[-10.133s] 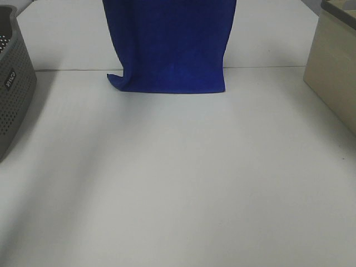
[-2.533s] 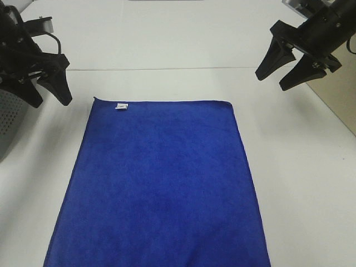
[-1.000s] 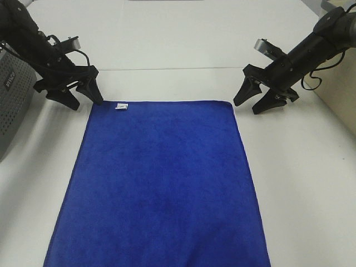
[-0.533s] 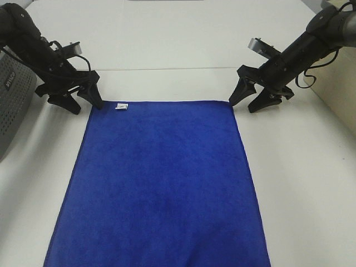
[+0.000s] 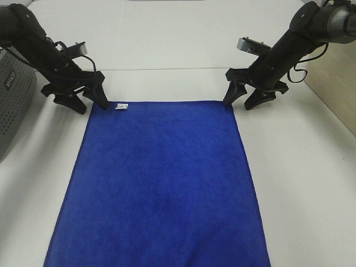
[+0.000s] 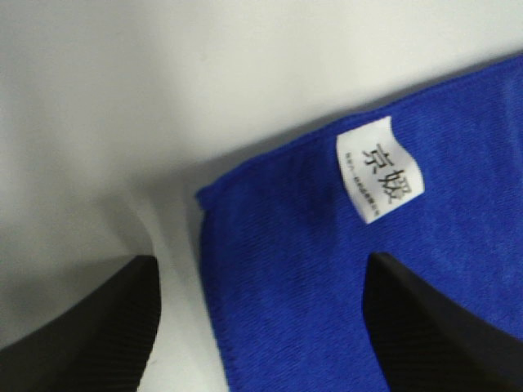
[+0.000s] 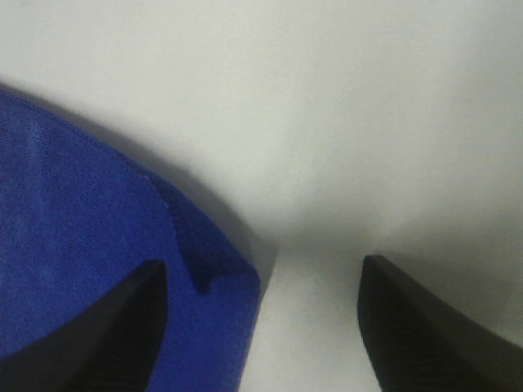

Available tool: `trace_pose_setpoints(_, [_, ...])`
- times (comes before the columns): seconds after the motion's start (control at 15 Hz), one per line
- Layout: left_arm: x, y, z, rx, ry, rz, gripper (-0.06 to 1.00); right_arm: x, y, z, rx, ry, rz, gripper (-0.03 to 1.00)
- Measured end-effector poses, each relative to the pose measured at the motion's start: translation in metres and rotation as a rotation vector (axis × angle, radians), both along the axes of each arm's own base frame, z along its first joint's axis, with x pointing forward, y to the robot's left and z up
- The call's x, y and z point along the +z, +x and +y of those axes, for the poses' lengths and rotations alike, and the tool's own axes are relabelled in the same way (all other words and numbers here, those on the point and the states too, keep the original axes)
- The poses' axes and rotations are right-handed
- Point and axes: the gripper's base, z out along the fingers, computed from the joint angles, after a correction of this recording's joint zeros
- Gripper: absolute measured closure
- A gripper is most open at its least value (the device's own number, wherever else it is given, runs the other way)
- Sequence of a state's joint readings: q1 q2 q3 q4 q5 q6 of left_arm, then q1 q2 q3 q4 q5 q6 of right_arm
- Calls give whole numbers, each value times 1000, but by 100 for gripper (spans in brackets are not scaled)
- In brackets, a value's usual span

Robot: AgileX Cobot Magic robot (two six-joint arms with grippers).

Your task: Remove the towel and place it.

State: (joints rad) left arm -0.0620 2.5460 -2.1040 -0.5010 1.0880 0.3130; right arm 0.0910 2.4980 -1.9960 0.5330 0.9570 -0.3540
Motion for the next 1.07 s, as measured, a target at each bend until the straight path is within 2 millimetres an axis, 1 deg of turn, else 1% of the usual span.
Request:
trace_pose_setpoints(0.13, [0,-1,-16,-21,-4,-17,28,0,-1,17,25,-12,-24,30])
trace_pose_setpoints(0.2, [0,-1,-20,-28,-4,-19,28,-1,-1,23,34,-13,-28,30])
trace_pose_setpoints(0.27, [0,-2,-32,-43,-5,-28,28,-1,-3,34,52,-15,-39,30])
trace_pose_setpoints(0.4, [-1,-3,-42,-51,-5,-39,31,-3,-6,53,83,-17,-53,31])
trace_pose_setpoints(0.53, [-2,-3,-49,-43,-7,-48,35,-4,-7,61,93,-19,-64,35])
trace_pose_setpoints(0.6, [-3,-2,-49,-31,-8,-47,40,-5,-7,61,95,-24,-67,40])
trace_pose_setpoints(0.67, [-4,-2,-49,-23,-7,-44,49,-6,-7,60,94,-31,-70,47])
trace_pose_setpoints(0.87, [-8,-1,-48,-29,4,-54,86,-8,-6,58,92,-60,-81,74])
trace_pose_setpoints(0.93, [-8,-1,-48,-35,5,-62,91,-8,-5,57,93,-66,-82,83])
trace_pose_setpoints(1.0, [-8,-1,-48,-38,7,-65,92,-8,-5,57,101,-71,-87,91])
trace_pose_setpoints(1.07, [-8,0,-47,-41,10,-67,92,-8,-5,57,110,-74,-92,95])
